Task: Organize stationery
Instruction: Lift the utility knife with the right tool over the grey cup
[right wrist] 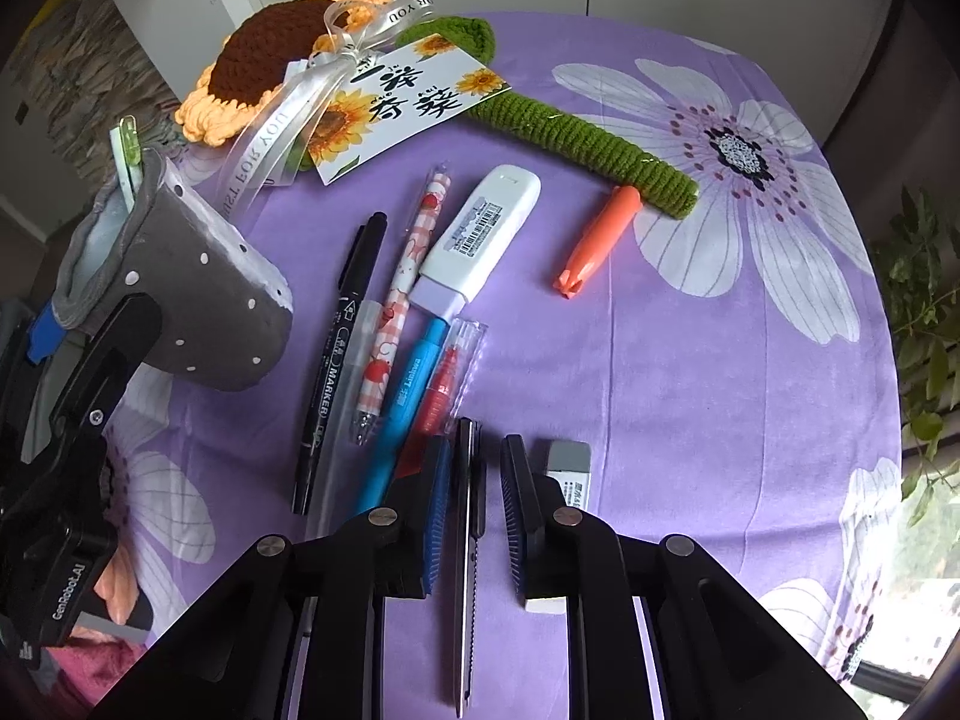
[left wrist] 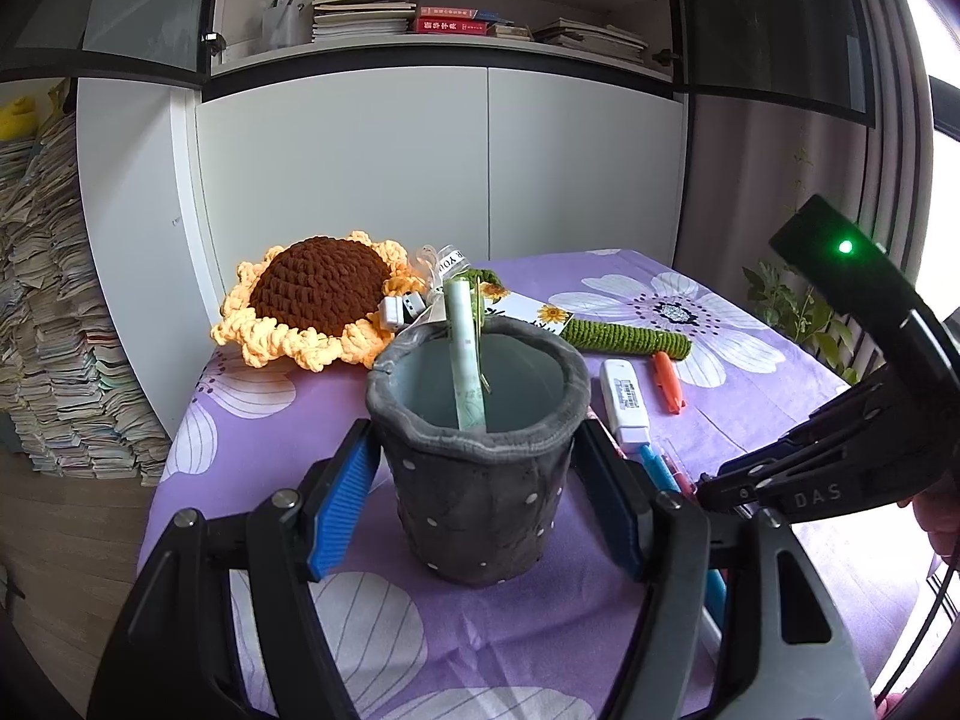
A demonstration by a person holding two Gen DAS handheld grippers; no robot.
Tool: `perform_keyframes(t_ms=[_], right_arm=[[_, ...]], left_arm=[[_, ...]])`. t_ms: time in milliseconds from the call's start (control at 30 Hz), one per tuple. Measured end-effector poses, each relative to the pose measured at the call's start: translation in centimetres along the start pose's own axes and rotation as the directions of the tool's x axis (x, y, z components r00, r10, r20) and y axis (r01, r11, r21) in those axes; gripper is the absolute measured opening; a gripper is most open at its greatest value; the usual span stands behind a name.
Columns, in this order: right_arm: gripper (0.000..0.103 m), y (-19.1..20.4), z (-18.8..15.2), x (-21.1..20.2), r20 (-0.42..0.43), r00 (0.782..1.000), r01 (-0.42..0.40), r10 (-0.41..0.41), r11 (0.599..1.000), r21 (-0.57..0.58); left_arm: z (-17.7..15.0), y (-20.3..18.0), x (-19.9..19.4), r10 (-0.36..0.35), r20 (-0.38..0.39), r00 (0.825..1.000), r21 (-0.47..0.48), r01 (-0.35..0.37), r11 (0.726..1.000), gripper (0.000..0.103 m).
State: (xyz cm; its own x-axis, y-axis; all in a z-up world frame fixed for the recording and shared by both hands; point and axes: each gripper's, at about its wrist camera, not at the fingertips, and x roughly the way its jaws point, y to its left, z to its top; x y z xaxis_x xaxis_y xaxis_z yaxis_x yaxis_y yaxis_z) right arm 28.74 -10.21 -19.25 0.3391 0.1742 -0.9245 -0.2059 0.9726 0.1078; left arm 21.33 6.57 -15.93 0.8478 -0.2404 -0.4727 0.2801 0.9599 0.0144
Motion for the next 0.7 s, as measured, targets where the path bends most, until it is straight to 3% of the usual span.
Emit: perform_keyframes(t_ms=[133,233,467,567,700], right_arm=[[0.016,0.4,0.2,0.2,0.008,1.000,0.015,-0.014,1.000,-0.017],[0.009,0.5,0.2,-0.3,0.041,0.999,0.031,-0.030,0.999,-0.032],[0.008,1.6,-1.2,-5.4,0.162,0.987,-0.008,0.018,0.998,-0.063],[0.008,2.1,-1.7,-8.1,0.216,0.974,-0.051,0.066,0.996,-0.073],[0.008,3.3,-2.0,-12.3,0.318,0.940,-0.095,0.121,0.991,-0.096]], left_arm=[[0.0,0.0,0.0,-0.001,-0.002,1.000,-0.001,0.001,1.000,0.066],[0.0,0.0,0.0,-0.002,-0.001,1.000,-0.002,0.002,1.000,0.066],[0.0,0.1,0.0,-0.001,-0.001,1.000,-0.002,0.001,1.000,0.066],[0.0,0.0,0.0,-0.001,-0.001,1.000,-0.002,0.001,1.000,0.066],[0.0,0.0,0.0,-0.002,-0.001,1.000,-0.002,0.002,1.000,0.066]])
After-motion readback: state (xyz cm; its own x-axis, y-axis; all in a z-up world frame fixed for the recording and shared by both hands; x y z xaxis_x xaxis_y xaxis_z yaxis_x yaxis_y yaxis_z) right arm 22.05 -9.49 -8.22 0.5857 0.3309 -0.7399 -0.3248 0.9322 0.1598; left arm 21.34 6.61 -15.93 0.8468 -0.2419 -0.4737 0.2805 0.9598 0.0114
